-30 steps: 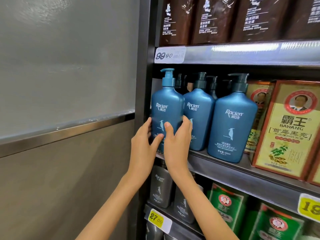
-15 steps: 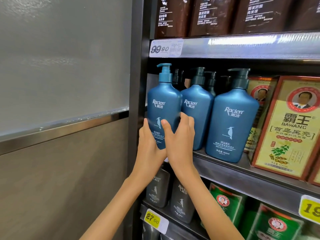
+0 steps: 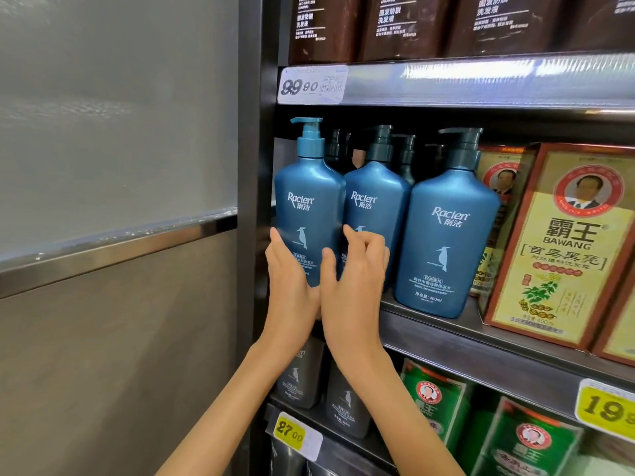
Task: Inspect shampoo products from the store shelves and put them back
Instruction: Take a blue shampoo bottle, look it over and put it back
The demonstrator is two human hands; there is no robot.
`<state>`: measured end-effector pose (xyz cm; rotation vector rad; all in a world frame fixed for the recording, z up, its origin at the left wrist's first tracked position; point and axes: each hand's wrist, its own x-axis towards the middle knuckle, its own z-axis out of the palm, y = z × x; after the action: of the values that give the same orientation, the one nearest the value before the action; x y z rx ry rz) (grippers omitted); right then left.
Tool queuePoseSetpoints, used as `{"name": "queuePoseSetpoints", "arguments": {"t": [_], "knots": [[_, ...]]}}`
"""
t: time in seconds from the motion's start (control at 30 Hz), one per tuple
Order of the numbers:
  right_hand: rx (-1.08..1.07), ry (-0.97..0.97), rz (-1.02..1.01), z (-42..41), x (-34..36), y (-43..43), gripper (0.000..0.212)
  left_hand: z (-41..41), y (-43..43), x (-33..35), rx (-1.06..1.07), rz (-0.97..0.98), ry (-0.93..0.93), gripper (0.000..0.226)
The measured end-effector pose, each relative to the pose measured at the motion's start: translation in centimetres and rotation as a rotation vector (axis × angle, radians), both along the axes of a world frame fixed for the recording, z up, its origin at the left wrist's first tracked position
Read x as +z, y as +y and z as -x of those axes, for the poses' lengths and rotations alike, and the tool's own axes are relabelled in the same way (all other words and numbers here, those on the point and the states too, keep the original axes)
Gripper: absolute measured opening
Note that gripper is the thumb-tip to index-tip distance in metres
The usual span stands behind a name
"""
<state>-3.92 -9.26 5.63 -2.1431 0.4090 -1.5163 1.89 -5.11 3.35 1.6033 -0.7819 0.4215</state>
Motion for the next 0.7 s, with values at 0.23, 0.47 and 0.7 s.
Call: {"name": "queuePoseSetpoints", "arguments": {"t": [0.23,0.47,0.7], "knots": [[0.151,-0.048,-0.156,1.9,-1.0,-1.7,0.021,-0.3,-0.8,-0.3,0.072,-0.101,-0.028,0.098],[0.173,-0.018,-0.206,3.0,-1.2,-2.4,0.02,-1.6,-1.6,0.1,0.097,-0.142,0.012,0.096],[0.203,-0.006,-0.222,3.4,-0.9,-2.8,0.019,-2.9,-1.7,0.7,0.056,-0.091,0.111,0.101]]}}
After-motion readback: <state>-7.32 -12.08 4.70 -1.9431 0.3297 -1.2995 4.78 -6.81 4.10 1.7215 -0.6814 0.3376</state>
